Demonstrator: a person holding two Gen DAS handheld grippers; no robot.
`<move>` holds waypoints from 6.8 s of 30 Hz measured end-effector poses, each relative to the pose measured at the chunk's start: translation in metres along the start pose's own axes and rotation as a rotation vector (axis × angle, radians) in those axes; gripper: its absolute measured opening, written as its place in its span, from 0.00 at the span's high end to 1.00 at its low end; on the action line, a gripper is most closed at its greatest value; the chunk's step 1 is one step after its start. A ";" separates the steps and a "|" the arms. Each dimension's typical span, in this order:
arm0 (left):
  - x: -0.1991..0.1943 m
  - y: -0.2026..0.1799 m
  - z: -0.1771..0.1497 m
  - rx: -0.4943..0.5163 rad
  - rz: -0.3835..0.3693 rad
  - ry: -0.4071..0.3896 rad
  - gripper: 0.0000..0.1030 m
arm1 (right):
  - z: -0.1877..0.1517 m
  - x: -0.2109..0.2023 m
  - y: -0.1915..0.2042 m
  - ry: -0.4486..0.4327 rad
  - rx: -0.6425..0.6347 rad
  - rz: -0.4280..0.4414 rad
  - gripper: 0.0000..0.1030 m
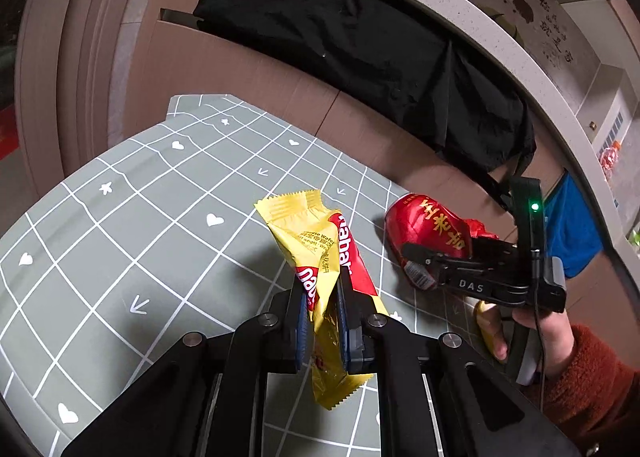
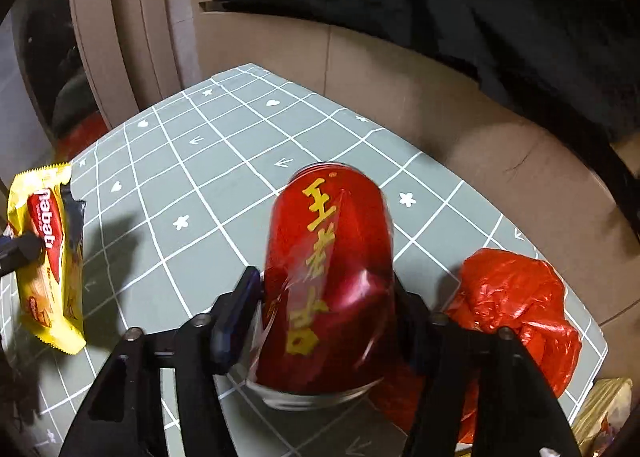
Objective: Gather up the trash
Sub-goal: 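Lift the wafer wrapper with the left tool while the right tool grasps the red can, then lift the red can with the right tool while the left tool holds the wafer wrapper, then carry the wrapper and can over the bin and open both tools, then grasp the red plastic bag with the left tool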
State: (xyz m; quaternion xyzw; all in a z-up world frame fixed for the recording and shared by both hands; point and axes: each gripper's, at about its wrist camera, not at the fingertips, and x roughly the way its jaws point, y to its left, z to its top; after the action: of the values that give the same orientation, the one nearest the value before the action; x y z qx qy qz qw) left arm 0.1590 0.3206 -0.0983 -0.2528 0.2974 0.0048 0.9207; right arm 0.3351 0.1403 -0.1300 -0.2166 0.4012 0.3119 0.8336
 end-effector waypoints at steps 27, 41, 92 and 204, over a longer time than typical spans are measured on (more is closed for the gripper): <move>-0.013 -0.136 0.024 0.266 -0.013 -0.079 0.87 | -0.022 -0.159 -0.039 -0.323 0.046 0.054 0.58; -0.009 -0.200 0.037 0.380 -0.057 -0.126 0.87 | -0.033 -0.196 -0.075 -0.397 0.082 0.024 0.61; -0.035 -0.163 -0.017 0.277 -0.041 -0.102 0.87 | -0.120 -0.177 -0.064 -0.290 0.091 0.018 0.62; 0.155 -0.205 0.010 0.159 -0.195 0.142 0.37 | -0.180 -0.228 -0.213 -0.405 0.440 -0.087 0.48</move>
State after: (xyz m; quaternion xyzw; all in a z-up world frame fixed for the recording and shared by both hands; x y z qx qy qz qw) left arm 0.3242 0.1244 -0.0815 -0.2065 0.3352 -0.1261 0.9105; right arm 0.2765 -0.2002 -0.0284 0.0189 0.2752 0.2182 0.9361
